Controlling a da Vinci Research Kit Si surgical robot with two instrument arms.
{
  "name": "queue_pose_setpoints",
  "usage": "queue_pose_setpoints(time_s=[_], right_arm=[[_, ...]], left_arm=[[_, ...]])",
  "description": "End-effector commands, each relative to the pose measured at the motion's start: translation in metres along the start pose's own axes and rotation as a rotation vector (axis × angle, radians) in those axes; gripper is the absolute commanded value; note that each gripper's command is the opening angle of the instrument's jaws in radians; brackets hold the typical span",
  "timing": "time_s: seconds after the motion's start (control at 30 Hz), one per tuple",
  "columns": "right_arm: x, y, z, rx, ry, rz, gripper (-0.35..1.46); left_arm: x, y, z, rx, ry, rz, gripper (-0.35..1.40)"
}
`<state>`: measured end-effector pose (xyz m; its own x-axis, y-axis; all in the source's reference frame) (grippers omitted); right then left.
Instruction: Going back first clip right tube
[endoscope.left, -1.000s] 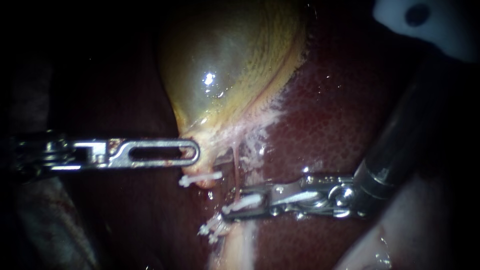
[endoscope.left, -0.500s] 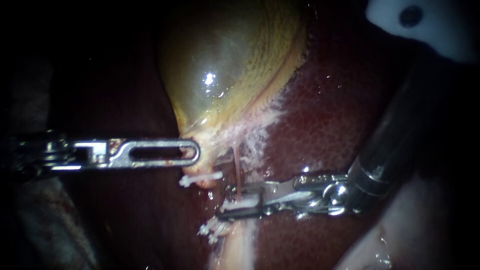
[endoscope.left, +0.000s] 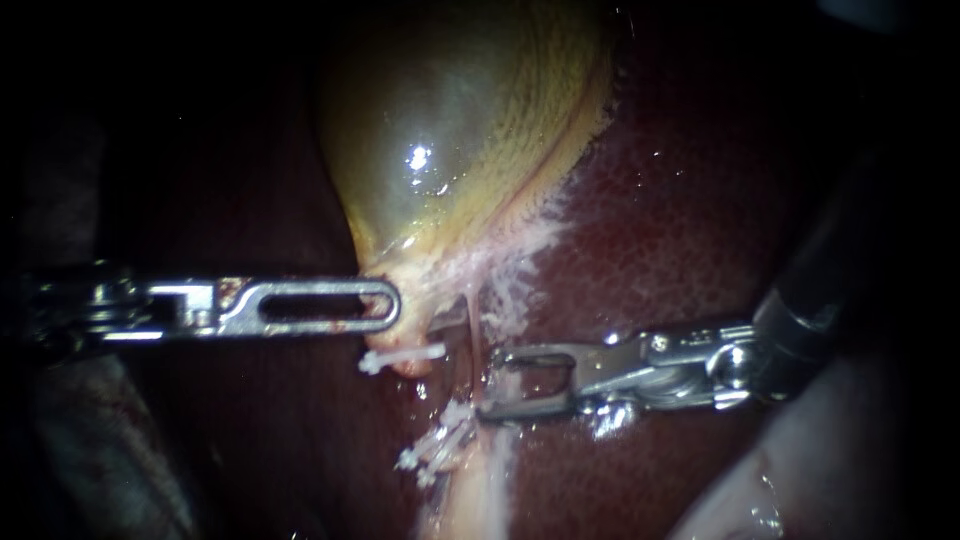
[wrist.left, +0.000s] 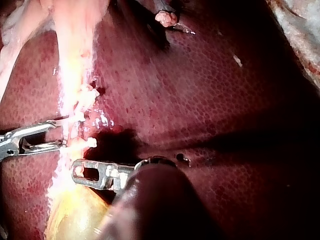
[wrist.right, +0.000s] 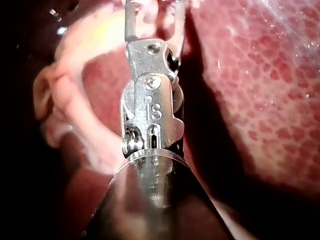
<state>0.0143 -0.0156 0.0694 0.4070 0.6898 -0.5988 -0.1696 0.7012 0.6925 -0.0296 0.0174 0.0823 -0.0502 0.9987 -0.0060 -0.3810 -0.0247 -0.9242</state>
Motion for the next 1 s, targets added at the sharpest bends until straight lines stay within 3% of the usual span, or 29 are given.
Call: queue_pose_setpoints(time_s=[0.03,0.27,0.47,0.77,1.0], right_arm=[[0.0002,0.0000,-0.0005,-0.004,0.005,-0.005,0.45],[0.0015,-0.0002,-0.0050,-0.036,0.059,-0.076,0.47],[0.0019,-0.0002,-0.0075,-0.063,0.062,-0.132,0.48],[0.0018,-0.0001,-0.0079,-0.070,0.061,-0.147,0.49],[0.0018,-0.0001,-0.0079,-0.070,0.061,-0.147,0.49]], left_arm=[[0.0000,0.0000,0.0000,0.000,0.000,0.000,-0.35],[-0.0001,-0.0002,0.0001,0.000,0.000,0.001,-0.35],[-0.0001,-0.0003,0.0003,0.000,0.001,0.002,-0.35],[-0.0002,-0.0018,0.0016,0.003,0.006,0.008,-0.35],[0.0000,-0.0035,0.0037,0.009,0.015,0.014,-0.35]])
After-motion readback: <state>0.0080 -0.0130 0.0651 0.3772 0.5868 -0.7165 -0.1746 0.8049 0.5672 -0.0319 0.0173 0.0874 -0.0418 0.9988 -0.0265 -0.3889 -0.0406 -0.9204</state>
